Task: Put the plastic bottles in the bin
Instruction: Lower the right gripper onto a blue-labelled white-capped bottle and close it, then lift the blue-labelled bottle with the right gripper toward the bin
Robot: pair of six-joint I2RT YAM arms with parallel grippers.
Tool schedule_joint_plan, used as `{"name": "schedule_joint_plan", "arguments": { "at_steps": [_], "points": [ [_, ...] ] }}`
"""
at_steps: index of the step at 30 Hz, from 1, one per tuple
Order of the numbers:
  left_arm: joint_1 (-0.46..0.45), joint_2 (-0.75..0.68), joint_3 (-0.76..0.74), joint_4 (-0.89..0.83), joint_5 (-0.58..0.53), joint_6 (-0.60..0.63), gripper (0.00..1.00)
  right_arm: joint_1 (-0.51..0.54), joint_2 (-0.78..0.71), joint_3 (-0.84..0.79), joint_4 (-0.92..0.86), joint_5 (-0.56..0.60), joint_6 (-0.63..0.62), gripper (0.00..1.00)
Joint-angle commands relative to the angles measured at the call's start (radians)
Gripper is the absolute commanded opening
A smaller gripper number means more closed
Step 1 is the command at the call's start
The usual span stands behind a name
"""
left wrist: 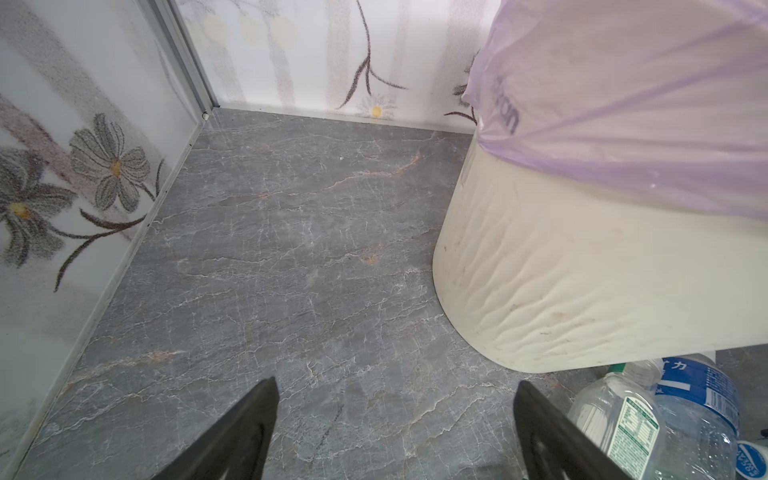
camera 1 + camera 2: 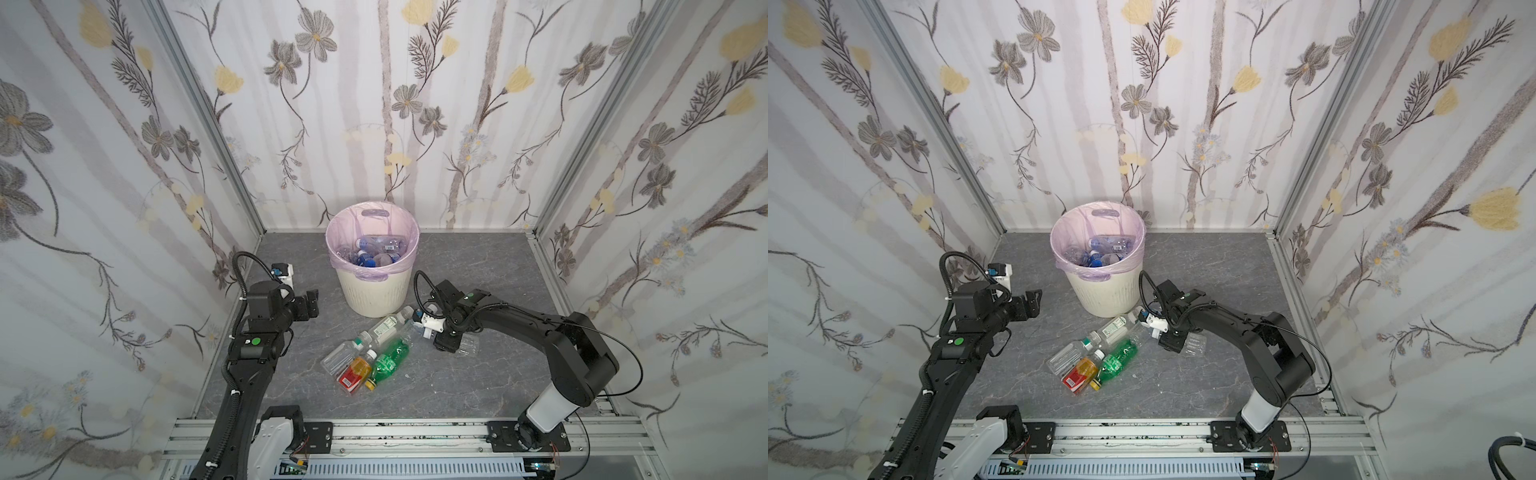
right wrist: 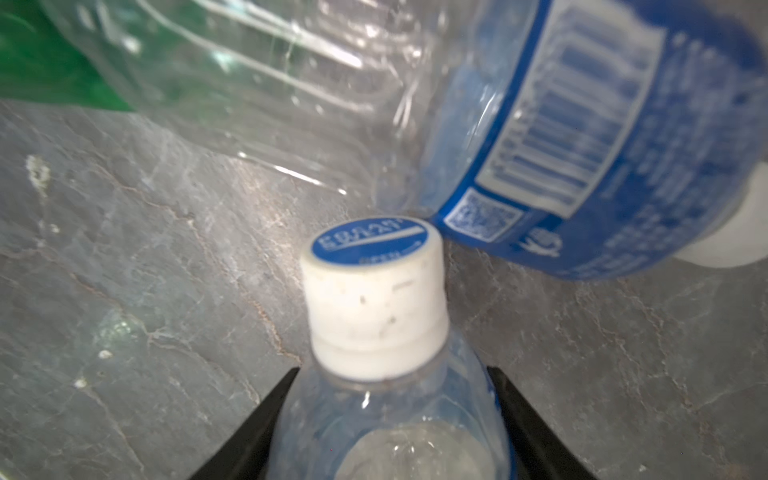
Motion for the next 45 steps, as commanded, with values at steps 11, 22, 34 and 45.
{"name": "schedule_joint_plan", "arguments": {
  "at_steps": [11,22,34,45],
  "points": [
    [0.000,0.003,-0.001,0.054,0.006,-0.003,0.90,0.005,-0.169,0.021,0.008,-0.212,-0.003,0.61],
    [0.001,-0.014,-0.015,0.068,0.020,-0.010,0.90,0.006,-0.398,0.025,0.127,-0.418,0.036,0.61],
    [0.001,-0.009,-0.017,0.084,0.049,-0.021,0.90,0.006,-0.523,0.136,0.453,-0.423,0.252,0.60],
    [0.001,-0.016,-0.029,0.096,0.052,-0.023,0.90,0.004,-0.327,0.357,0.690,-0.316,0.512,0.56]
  ]
}}
